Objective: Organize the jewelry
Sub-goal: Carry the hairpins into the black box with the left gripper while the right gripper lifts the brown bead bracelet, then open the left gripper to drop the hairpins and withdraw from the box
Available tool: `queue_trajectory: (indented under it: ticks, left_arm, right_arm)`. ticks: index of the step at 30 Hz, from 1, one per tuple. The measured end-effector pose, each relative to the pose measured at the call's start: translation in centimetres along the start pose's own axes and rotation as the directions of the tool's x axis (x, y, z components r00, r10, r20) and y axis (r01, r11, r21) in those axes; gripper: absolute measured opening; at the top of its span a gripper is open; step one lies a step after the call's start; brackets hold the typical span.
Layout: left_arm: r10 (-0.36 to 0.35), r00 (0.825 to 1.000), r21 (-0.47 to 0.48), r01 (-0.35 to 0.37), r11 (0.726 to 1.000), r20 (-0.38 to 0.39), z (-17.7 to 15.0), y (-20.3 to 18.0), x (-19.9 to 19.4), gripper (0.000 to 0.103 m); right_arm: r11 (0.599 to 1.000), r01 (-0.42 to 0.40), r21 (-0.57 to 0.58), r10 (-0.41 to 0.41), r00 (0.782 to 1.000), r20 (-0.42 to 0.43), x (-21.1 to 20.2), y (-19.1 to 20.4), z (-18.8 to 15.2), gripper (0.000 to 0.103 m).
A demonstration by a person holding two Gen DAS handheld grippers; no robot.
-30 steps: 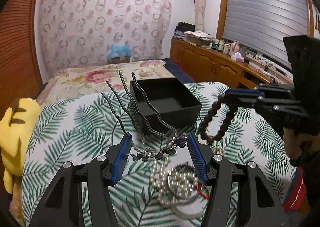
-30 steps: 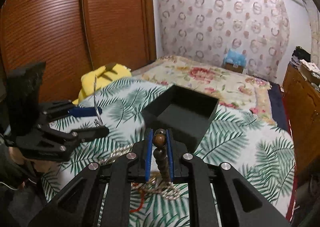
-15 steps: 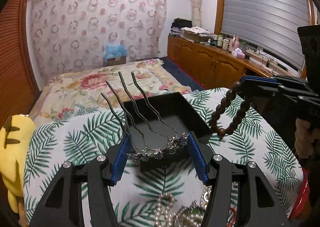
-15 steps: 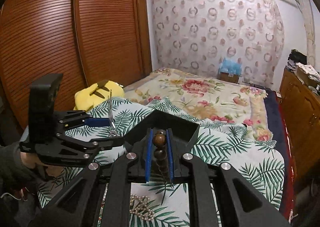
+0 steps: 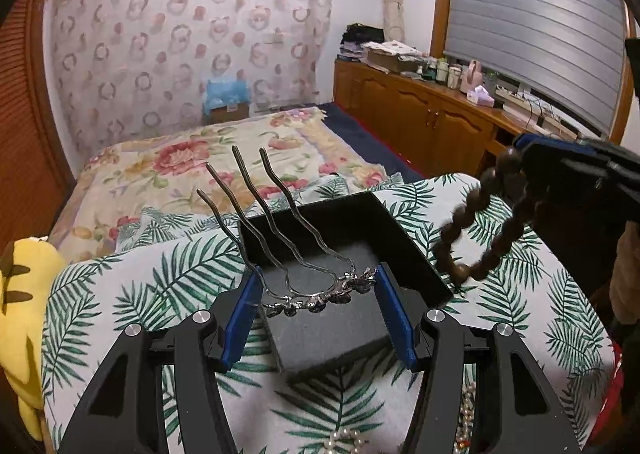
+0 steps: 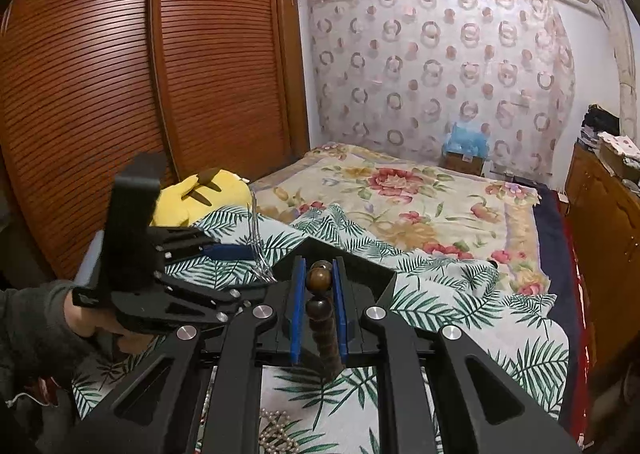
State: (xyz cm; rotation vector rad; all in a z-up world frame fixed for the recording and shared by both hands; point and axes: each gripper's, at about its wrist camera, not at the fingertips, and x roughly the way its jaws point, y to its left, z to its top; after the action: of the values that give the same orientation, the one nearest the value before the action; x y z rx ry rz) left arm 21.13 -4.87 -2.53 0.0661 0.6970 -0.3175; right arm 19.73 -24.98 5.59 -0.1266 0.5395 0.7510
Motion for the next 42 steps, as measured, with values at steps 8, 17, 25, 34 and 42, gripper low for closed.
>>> queue_trajectory:
  ticks: [8,17,25,34,42]
  left_arm:
    - [-0.009,1.000,-0.001,0.009,1.000,0.005,0.3,0.3,0.7,0.064]
    - [0.033,0.998,-0.035,-0.031,0.999,0.051,-0.2,2.3,-2.4,0.064]
    - [0.076,0.994,-0.075,-0.070,0.995,0.081,-1.3,4.4,-5.4,0.065]
    - [0.082,0.994,-0.105,-0.074,0.992,0.068,-3.3,5.4,-6.5,0.066]
    - [0.076,0.995,-0.113,-0.068,0.991,0.069,-5.3,4.8,-7.8,0.071]
  right_arm:
    - [1.000,-0.003,0.005,0.003,1.000,-0.007,1.4,-0.5,0.7,0.015]
    - [1.000,0.007,-0.001,-0.007,1.000,-0.012,3.2,-0.1,1.2,0.015]
    - [1.000,0.009,-0.005,-0.009,1.000,0.002,4.2,0.2,2.1,0.015]
    - [0.999,0.045,-0.030,-0.047,0.997,-0.060,6.6,0.6,1.1,0.015]
    - [0.996,0.084,-0.007,-0.084,0.995,-0.046,5.4,1.1,0.6,0.041]
